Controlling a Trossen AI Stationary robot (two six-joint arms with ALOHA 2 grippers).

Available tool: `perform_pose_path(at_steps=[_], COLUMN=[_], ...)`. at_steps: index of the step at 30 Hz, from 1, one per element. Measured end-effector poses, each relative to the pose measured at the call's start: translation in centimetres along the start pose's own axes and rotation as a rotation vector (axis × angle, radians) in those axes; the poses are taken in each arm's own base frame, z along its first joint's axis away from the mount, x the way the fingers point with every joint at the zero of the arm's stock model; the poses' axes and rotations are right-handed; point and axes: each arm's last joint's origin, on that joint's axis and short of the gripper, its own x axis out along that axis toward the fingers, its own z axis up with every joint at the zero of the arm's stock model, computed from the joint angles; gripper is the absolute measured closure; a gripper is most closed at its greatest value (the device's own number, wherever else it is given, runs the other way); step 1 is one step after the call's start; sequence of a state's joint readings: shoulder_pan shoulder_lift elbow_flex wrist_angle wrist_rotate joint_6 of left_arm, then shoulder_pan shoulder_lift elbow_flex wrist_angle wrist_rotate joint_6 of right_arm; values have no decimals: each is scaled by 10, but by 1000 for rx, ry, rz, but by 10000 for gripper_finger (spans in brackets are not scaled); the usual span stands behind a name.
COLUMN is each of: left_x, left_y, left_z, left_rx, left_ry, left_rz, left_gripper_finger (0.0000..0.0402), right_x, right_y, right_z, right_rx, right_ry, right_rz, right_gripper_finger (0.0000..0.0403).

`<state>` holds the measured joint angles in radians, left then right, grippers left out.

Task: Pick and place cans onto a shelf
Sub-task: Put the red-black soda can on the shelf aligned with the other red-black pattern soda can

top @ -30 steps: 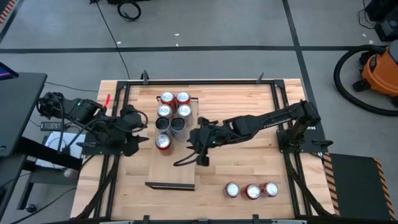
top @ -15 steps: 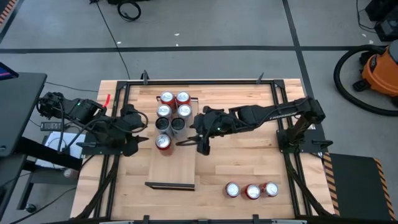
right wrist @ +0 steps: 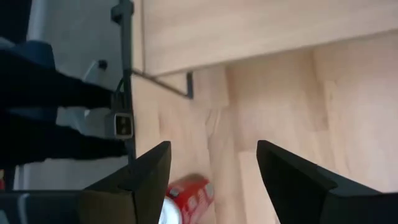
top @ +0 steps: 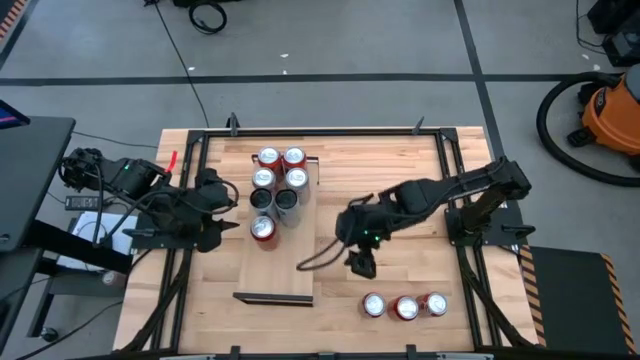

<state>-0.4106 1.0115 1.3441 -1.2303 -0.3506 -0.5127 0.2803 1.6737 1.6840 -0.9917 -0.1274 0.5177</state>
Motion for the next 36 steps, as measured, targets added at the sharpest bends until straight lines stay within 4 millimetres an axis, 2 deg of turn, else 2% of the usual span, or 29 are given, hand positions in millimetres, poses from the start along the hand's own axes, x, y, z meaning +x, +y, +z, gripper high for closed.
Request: perform_pose_path(at_steps=[6, 8, 12, 16, 21, 26, 30, 33, 36], left_x=[-4, -6, -13, -21, -33, -42, -47, -48, -48], left_y=[9, 13, 21, 26, 30, 36, 39, 40, 40], left_z=[1, 1, 0, -3, -8, -13, -16, -17, -17], left_rx=[4, 17, 63, 153, 239, 267, 263, 260, 261], left_ry=[-34, -49, -74, -98, -133, -165, -184, -189, -189], left_rz=[47, 62, 77, 75, 13, -2, -7, -8, -8], left_gripper_finger=[143, 143, 143, 143, 143, 143, 143, 143, 143], right_x=[10, 14, 19, 28, 28, 20, 16, 19, 26], right_y=[30, 34, 34, 34, 40, 57, 79, 90, 92], right_z=[-25, -27, -24, -26, -32, -51, -73, -88, -99], right_rx=[-119, -124, -55, 105, 272, 318, 209, 159, 156], right_ry=[45, 15, -1, 36, 120, 244, 243, 266, 328], right_rz=[-48, -42, -31, -47, -79, -93, -91, -96, -98], right_gripper_finger=[156, 156, 149, 145, 156, 172, 176, 171, 161])
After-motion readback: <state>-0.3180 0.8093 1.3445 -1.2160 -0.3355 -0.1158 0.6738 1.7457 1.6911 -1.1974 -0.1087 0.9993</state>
